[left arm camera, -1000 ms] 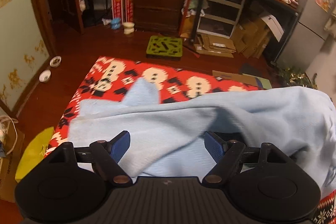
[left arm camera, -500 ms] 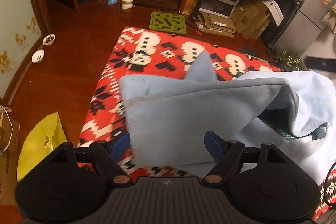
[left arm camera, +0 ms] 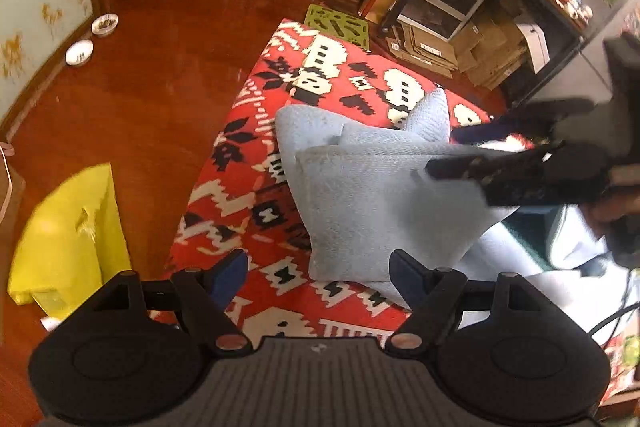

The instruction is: Fold clothes

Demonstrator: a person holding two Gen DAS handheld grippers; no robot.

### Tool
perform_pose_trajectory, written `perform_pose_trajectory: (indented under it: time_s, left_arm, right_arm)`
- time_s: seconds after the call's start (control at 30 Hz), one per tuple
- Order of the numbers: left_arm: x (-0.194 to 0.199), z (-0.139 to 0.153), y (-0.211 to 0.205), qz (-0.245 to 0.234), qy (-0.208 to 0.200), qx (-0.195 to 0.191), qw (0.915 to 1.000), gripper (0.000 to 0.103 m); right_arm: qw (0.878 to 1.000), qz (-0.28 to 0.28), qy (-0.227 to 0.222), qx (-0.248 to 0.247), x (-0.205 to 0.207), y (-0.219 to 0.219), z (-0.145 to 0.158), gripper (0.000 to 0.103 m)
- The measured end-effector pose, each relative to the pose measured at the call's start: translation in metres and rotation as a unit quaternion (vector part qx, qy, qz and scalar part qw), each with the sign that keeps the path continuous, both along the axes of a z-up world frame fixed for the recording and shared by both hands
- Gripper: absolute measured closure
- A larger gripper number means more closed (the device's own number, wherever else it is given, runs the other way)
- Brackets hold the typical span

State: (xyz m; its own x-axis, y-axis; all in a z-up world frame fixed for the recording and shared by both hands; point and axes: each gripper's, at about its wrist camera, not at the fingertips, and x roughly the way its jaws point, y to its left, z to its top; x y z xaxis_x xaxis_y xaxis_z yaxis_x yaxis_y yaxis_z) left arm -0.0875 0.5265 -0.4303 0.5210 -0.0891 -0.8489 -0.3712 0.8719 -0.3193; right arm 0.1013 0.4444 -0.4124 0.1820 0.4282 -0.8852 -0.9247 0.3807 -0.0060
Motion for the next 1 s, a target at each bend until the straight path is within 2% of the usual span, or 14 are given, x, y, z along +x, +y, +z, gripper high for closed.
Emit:
perform_pose_trajectory:
  time_s: [0.03, 0.07, 0.1, 0.17, 0.27, 0.37, 0.63, 0.87, 1.0]
  left_arm:
    - [0.0, 0.0, 0.001, 0.002, 0.001, -0.007, 1.0, 0.026]
    - [0.002, 0.0, 0.003, 0.003, 0.002, -0.012, 0.9999, 0.026]
    - [0.003, 0.0, 0.004, 0.005, 0.001, -0.02, 0.9998, 0.026]
    - [0.005, 0.001, 0.006, 0.012, 0.0, -0.037, 0.9993, 0.026]
    - [0.008, 0.002, 0.009, 0.021, -0.003, -0.061, 0.9979, 0.026]
    - [0.011, 0.004, 0.013, 0.027, -0.002, -0.072, 0.997, 0.026]
    - [0.01, 0.004, 0.032, 0.058, 0.0, -0.092, 0.9941, 0.026]
    - [0.006, -0.005, 0.043, 0.08, 0.014, -0.11, 0.9907, 0.026]
    - [0.006, -0.018, 0.034, 0.058, 0.034, -0.109, 0.9918, 0.026]
  right_arm:
    - [1.0, -0.005, 0.007, -0.002, 0.0, -0.001, -0.002, 0.056]
    - [1.0, -0.01, 0.014, -0.003, 0.0, -0.002, -0.005, 0.07]
    - [1.0, -0.016, 0.02, -0.004, -0.001, -0.002, -0.005, 0.079]
    - [0.999, -0.025, 0.034, -0.004, -0.002, -0.005, -0.005, 0.083]
    - [0.997, -0.037, 0.061, 0.001, 0.0, -0.032, 0.001, 0.088]
    - [0.995, -0.049, 0.088, 0.007, 0.001, -0.061, 0.007, 0.089]
    - [0.988, -0.086, 0.13, 0.014, -0.033, -0.095, 0.012, 0.089]
    - [0.981, -0.093, 0.172, -0.012, -0.08, -0.131, -0.013, 0.089]
    - [0.975, -0.126, 0.18, -0.025, -0.093, -0.153, -0.032, 0.088]
